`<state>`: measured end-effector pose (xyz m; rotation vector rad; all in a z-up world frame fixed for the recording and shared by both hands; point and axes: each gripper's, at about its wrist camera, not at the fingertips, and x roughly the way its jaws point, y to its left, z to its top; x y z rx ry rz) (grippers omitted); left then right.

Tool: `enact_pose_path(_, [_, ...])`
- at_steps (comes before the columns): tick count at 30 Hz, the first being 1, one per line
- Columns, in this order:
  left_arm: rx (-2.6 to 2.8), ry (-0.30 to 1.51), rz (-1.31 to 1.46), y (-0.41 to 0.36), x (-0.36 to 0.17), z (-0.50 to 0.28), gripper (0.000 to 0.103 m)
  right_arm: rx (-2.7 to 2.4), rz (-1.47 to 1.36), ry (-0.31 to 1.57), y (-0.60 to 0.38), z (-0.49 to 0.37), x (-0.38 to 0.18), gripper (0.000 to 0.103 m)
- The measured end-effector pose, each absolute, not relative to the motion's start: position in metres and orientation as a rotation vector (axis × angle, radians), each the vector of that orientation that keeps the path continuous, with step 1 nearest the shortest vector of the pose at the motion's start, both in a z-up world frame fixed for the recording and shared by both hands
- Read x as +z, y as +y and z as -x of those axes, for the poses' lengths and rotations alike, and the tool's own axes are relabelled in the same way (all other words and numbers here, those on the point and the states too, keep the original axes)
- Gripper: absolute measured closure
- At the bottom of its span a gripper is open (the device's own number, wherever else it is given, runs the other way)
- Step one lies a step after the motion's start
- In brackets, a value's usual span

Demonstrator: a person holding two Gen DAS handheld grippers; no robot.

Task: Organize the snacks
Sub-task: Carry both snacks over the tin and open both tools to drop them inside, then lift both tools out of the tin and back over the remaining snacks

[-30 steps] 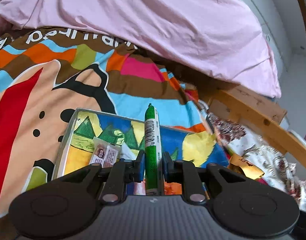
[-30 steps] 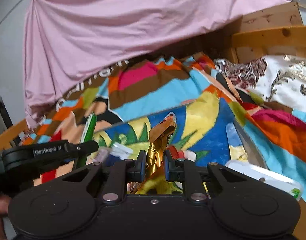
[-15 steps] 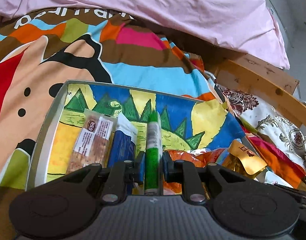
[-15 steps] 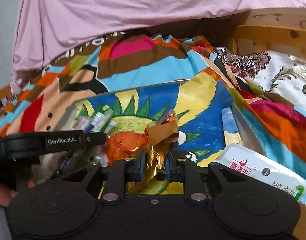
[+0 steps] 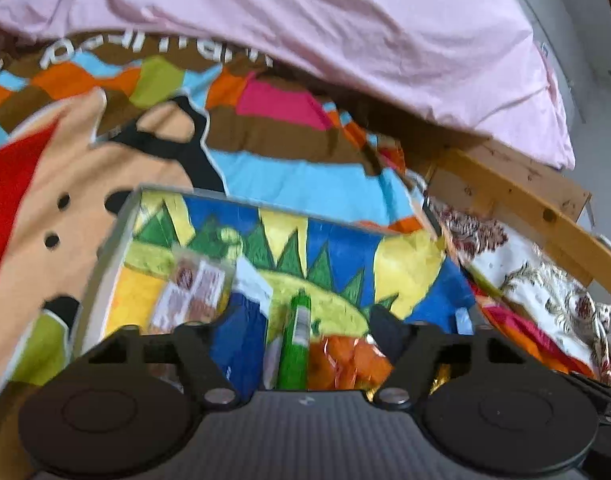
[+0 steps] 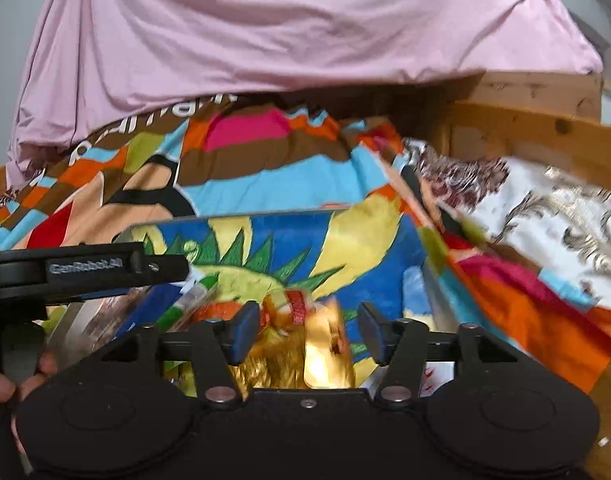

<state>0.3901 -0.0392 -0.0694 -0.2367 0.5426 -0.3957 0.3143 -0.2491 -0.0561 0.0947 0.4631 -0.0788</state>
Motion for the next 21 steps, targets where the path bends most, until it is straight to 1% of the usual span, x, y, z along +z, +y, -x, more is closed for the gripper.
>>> enact_pose_path(1, [-0.394,0.528,0.232,-0.039,-0.065,-0.388,0.020,-0.085,-0.098,0.450,-0.251,-0.311,-0.053,0.036])
enact_pose_path(3, [-0.384,0.501,0.226,-0.037,-0.056,-0.383,0.012,-0.098,-0.103,0.417,-0.253,-0.303,-0.045,0.025])
enact_pose_path(6, [-0.367,0.457,0.223,-0.034,-0.043,-0.371,0.001,-0.111,-0.093,0.369,-0.256,-0.291,-0.033,0.016])
enact_pose_path(7, [-0.361,0.444,0.217,-0.034,-0.039,-0.367,0.001,-0.116,-0.093,0.355,-0.257,-0.286,-0.028,0.015])
enact_pose_path(9, [-0.349,0.424,0.196,-0.034,-0.030,-0.358,0.001,-0.118,-0.100,0.334,-0.260,-0.277,-0.022,0.008])
enact_pose_path(11, [-0.326,0.409,0.177,-0.033,-0.023,-0.347,0.001,-0.115,-0.098,0.310,-0.262,-0.266,-0.015,0.005])
enact_pose_path(16, [-0.284,0.404,0.186,-0.025,-0.008,-0.322,0.001,-0.110,-0.095,0.261,-0.265,-0.232,-0.001,0.001])
enact_pose_path(21, [-0.281,0.374,0.193,-0.021,0.011,-0.284,0.001,-0.119,-0.101,0.219,-0.272,-0.192,0.011,0.001])
